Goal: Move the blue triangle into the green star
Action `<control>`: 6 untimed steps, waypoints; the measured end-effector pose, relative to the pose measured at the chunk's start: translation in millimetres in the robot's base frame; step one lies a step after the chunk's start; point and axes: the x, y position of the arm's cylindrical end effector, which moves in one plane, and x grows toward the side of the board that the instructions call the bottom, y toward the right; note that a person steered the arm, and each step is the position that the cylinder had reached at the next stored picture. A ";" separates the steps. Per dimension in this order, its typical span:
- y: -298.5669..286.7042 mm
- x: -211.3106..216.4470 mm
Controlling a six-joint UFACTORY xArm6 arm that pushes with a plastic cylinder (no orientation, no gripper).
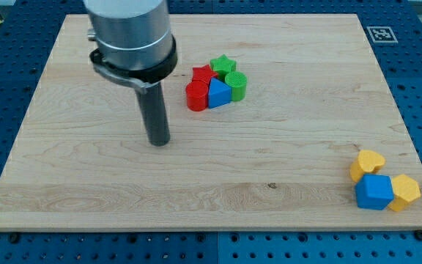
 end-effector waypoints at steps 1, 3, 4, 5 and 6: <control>39.3 -23.6; 43.3 -34.7; 49.5 -41.5; 62.6 -54.6; 83.8 -75.1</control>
